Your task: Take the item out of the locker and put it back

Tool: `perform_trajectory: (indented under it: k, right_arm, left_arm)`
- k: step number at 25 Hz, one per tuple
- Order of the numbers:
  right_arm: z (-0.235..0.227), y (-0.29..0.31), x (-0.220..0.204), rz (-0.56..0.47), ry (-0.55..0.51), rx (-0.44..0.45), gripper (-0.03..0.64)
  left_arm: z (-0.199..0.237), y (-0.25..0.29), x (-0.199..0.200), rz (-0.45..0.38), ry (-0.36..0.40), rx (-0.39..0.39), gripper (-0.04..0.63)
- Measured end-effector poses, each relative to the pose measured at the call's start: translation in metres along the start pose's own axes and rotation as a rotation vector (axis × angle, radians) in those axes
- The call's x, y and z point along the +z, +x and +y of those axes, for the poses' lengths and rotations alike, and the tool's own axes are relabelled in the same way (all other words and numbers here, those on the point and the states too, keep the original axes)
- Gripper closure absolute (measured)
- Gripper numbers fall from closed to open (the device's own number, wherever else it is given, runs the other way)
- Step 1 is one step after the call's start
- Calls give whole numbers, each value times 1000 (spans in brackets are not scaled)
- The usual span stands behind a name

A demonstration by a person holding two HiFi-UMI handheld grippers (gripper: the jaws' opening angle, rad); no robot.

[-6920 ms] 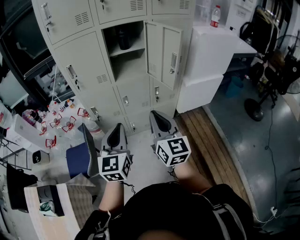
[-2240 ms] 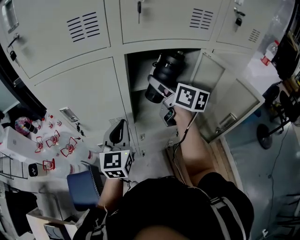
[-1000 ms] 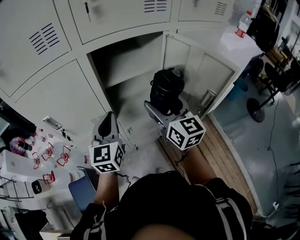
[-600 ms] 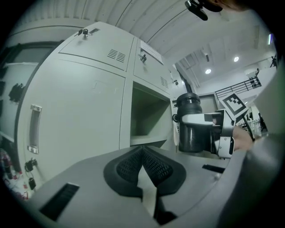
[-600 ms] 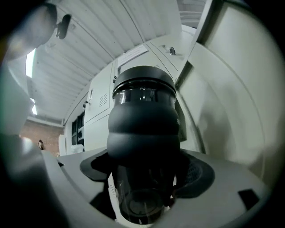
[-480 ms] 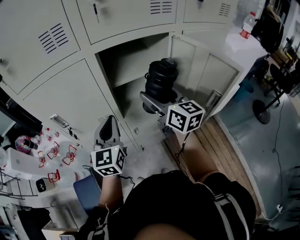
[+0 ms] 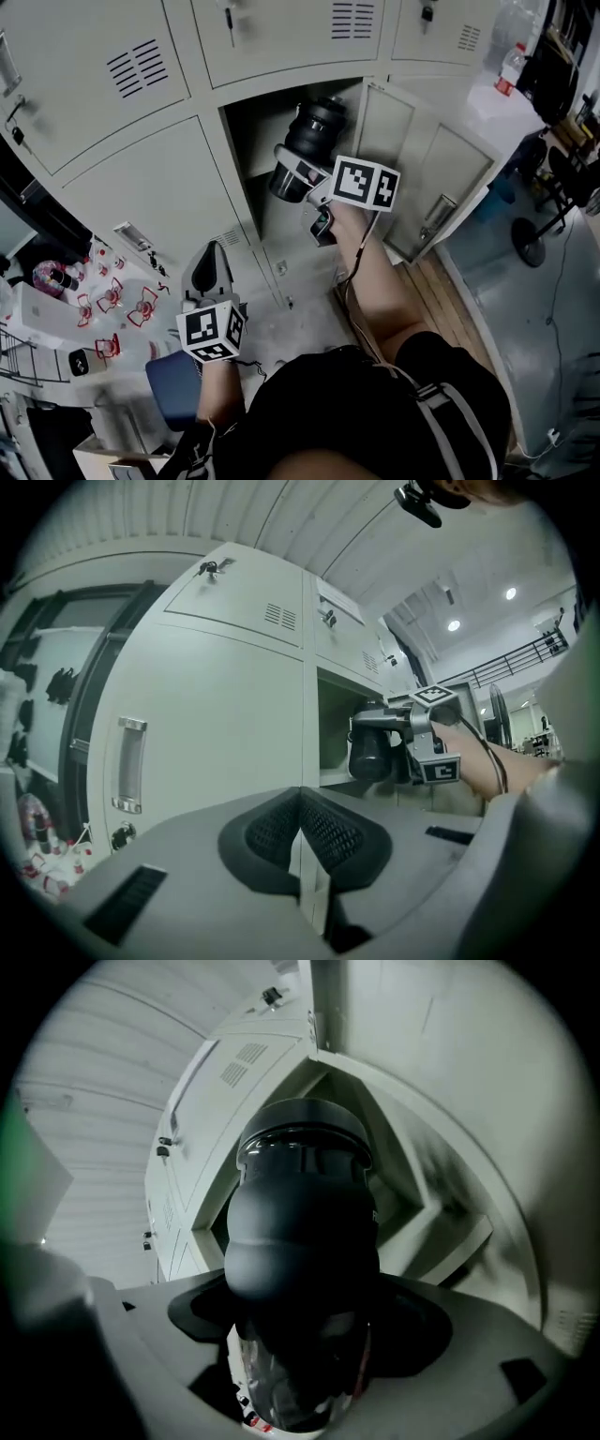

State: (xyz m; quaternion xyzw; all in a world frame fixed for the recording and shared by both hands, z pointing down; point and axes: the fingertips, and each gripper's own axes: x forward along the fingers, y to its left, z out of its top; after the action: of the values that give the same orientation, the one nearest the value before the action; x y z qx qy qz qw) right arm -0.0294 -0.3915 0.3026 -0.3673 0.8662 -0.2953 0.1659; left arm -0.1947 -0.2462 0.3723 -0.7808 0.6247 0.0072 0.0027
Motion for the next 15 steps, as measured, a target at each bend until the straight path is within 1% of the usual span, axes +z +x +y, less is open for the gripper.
perform_trajectory:
  k: [4,6,8,11,15]
  right_arm:
    - [-9,21,6,45,115,-9,192]
    - [-13,30,12,53,114,-29,192]
    - [-17,40,21,55,43,-78,192]
    - [-17,54,31,52,-126,-159,192]
    - [-16,70,41,30,-352,-237,192]
  left_arm:
    - [12,-5,-1,-3,-7,27,581]
    - [17,-7,-3,-1,-8,35,581]
    - [23,-8,-5,2,-8,44,581]
    - [31,-10,-8,11,-6,55,581]
    - [39,-11,-7,9,-1,69,581]
